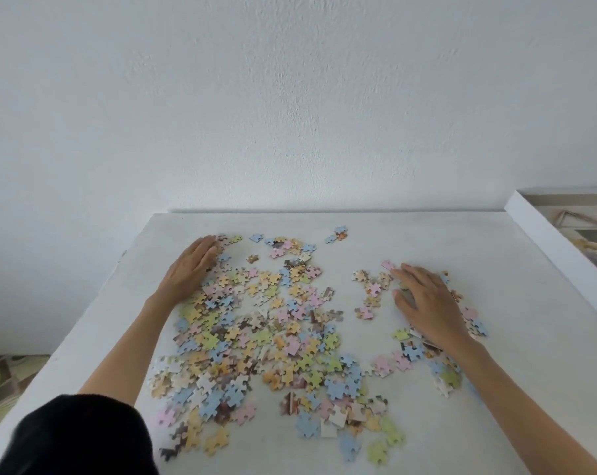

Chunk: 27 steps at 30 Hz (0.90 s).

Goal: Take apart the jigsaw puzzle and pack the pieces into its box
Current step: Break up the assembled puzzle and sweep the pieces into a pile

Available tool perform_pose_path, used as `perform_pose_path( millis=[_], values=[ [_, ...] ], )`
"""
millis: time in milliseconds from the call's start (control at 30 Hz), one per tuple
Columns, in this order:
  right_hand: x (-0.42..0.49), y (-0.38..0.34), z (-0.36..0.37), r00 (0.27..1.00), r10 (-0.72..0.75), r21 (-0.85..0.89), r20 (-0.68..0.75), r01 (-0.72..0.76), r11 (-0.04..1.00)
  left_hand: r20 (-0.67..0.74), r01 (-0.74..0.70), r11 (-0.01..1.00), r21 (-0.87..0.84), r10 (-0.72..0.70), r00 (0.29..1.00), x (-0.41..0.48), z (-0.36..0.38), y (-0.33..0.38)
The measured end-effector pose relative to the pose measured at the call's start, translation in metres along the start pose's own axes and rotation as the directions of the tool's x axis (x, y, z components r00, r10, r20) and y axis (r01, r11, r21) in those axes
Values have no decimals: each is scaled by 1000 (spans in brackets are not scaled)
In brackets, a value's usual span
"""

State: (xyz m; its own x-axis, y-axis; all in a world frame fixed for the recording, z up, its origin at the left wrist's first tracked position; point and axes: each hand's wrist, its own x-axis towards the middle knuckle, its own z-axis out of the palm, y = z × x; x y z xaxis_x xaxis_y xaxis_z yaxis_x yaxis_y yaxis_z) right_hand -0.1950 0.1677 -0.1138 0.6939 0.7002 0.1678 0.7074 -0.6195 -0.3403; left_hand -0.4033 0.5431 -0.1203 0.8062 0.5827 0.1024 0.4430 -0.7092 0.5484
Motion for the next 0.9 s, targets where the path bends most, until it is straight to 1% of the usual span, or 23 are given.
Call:
perform_pose_path(
  millis=[67, 133, 233, 300, 367, 400, 433, 500, 600, 700, 800, 900],
  values=[
    [0, -1, 0, 1000, 12, 20, 0, -12, 1000, 29, -89, 996, -29, 90, 996, -7, 5, 7],
    [3, -2, -3, 999, 30, 85, -16, -28, 996, 18, -142, 985, -93, 145, 989, -14, 6, 14],
    [23, -8, -10, 996, 20, 205, -88, -1, 979, -84, -138, 968, -209, 123, 989, -12, -3, 20],
    [46, -17, -13, 996, -2, 291, -93, 29, 956, -111, -96, 962, -254, 69, 991, -3, -9, 18],
    [74, -28, -11, 998, -41, 358, -44, 54, 932, -61, -5, 963, -269, -12, 998, 10, -10, 13],
    [87, -33, -8, 999, -53, 379, 8, 45, 924, -20, 35, 967, -252, -41, 999, 16, -9, 10],
    [100, -38, -5, 996, -54, 405, 75, 19, 914, 20, 58, 973, -225, -55, 998, 21, -7, 9],
    [121, -46, 5, 980, -52, 464, 192, -44, 885, 67, 57, 982, -180, -45, 997, 29, -3, 12],
    [138, -58, 23, 962, -94, 462, 256, -36, 886, 89, 40, 973, -229, -20, 996, 36, 2, 28],
    [143, -73, 38, 952, -148, 437, 269, 16, 899, 98, 1, 973, -230, 22, 995, 37, 7, 39],
    [143, -84, 50, 930, -251, 395, 269, 131, 909, 94, -2, 968, -250, 26, 995, 38, 12, 35],
    [139, -88, 58, 885, -362, 329, 293, 263, 907, 131, -6, 966, -260, 41, 991, 33, 17, 38]
  ],
)
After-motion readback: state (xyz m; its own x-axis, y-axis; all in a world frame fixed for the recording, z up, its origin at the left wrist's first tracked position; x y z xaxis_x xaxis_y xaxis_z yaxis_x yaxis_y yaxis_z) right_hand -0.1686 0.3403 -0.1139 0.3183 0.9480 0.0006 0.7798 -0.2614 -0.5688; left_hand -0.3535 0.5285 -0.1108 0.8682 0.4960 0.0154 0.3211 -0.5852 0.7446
